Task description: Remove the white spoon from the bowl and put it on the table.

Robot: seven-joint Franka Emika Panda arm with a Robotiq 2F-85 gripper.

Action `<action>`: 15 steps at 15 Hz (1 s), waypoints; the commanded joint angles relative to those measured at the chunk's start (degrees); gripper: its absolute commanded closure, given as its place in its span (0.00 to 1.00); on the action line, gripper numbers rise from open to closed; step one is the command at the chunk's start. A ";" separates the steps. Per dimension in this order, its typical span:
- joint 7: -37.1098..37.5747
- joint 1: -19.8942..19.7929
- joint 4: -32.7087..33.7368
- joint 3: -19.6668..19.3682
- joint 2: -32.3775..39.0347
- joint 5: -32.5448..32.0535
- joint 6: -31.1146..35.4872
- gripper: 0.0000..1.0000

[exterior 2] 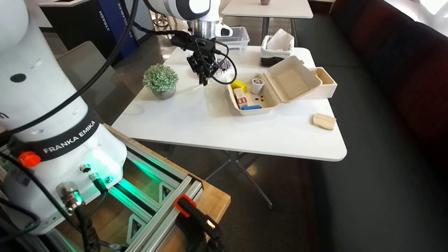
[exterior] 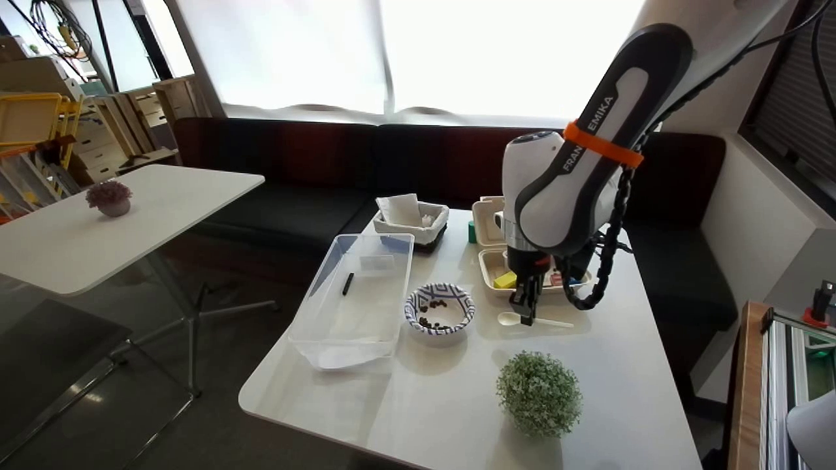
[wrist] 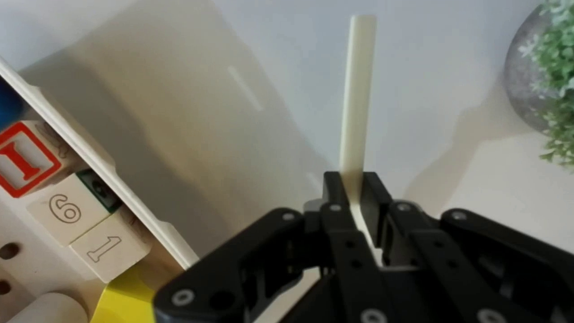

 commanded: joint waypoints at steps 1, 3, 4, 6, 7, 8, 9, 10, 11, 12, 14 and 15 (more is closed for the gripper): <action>-2.16 -1.10 1.98 0.96 3.50 0.16 1.54 0.96; -1.80 -0.91 3.20 0.84 4.76 -0.23 1.74 0.96; -1.88 -1.05 3.78 0.99 5.34 -0.17 1.63 0.96; -1.93 -1.19 4.96 1.22 6.20 -0.10 1.64 0.96; -1.98 -1.19 5.48 1.29 6.49 -0.21 1.48 0.96; -2.08 -1.34 5.99 1.53 6.62 -0.04 0.88 0.60; -1.68 -0.95 6.28 1.16 6.64 -0.65 0.74 0.59; -1.30 -0.56 6.27 0.79 6.17 -1.29 0.39 0.52; -1.18 -0.55 6.07 0.86 4.96 -1.39 -0.92 0.45; -0.17 0.18 5.71 0.10 3.82 -2.25 -1.66 0.37; 1.76 0.85 4.54 -0.29 0.12 -2.23 -3.78 0.22; 2.89 1.14 4.09 -0.40 -1.61 -1.93 -4.75 0.15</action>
